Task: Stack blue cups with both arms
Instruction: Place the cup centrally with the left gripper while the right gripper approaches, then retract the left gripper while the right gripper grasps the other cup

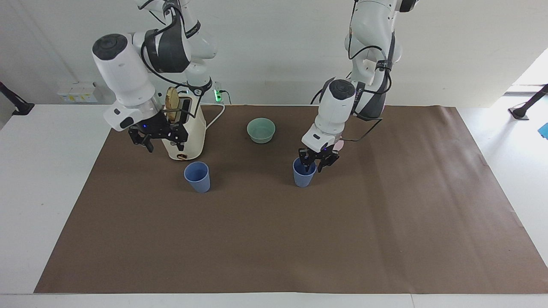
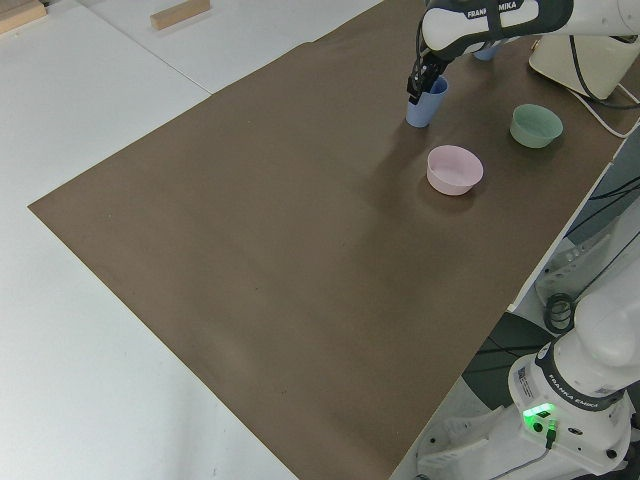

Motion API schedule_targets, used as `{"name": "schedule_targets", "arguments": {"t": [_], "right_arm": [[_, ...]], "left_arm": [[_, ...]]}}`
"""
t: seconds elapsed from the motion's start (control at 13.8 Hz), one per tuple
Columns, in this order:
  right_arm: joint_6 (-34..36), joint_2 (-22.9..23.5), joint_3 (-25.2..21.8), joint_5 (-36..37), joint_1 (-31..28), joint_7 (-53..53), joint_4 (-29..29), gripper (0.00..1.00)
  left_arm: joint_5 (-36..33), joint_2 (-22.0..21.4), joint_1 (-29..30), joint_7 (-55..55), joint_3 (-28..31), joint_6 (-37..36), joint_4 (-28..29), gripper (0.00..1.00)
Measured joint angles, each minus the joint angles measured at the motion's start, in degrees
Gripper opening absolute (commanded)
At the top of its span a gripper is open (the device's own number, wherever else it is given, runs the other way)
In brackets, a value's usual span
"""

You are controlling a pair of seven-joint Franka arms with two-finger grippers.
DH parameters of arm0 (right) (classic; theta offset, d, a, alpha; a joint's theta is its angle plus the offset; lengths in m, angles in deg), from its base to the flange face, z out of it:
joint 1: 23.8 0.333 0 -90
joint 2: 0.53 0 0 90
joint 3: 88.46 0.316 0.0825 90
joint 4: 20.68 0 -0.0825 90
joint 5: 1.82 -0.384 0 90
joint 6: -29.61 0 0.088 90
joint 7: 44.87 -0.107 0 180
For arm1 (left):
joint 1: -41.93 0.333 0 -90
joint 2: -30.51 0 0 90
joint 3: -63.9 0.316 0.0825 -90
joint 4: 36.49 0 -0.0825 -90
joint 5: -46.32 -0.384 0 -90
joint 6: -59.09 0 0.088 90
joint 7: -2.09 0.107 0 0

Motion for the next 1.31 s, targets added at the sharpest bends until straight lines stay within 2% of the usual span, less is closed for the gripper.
{"name": "schedule_targets", "arguments": {"t": [0.15, 0.36, 0.58, 0.65, 0.73, 0.8, 1.02, 1.31], "right_arm": [[-3.55, 3.08, -0.03, 0.00, 0.00, 0.00, -1.54, 1.00], [-9.15, 5.62, -0.04, 0.00, 0.13, 0.00, -5.39, 1.00], [-11.40, 7.17, -0.01, 0.00, 1.05, -0.25, -7.93, 1.00], [-12.20, 7.51, -0.01, 0.00, 1.21, -0.28, -8.65, 0.69], [-12.78, 7.72, -0.01, 0.00, 1.25, -0.28, -9.20, 0.13], [-12.91, 7.77, -0.01, 0.00, 1.25, -0.28, -9.47, 0.00], [-12.91, 7.76, 0.00, 0.00, 1.25, -0.28, -9.46, 0.00], [-12.89, 7.77, 0.16, -0.02, 2.30, -0.31, -8.77, 0.00]], "left_arm": [[0.00, -0.13, 0.02, 0.00, 0.31, -0.59, -0.22, 1.00], [-0.02, -2.48, 0.98, 0.12, 1.60, -4.77, -1.01, 1.00], [-0.04, -7.59, 5.45, 4.21, 2.04, -10.22, -2.04, 1.00], [-0.05, -9.32, 7.40, 6.48, 2.11, -12.95, -2.68, 1.00], [-0.05, -10.81, 9.44, 9.12, 2.18, -15.86, -3.49, 1.00], [-0.06, -12.09, 11.68, 12.14, 2.26, -18.90, -4.54, 1.00], [-0.06, -13.91, 17.95, 20.78, 2.41, -26.86, -8.73, 1.00], [-0.06, -13.98, 23.04, 27.22, 2.42, -33.04, -14.86, 1.00]]}}
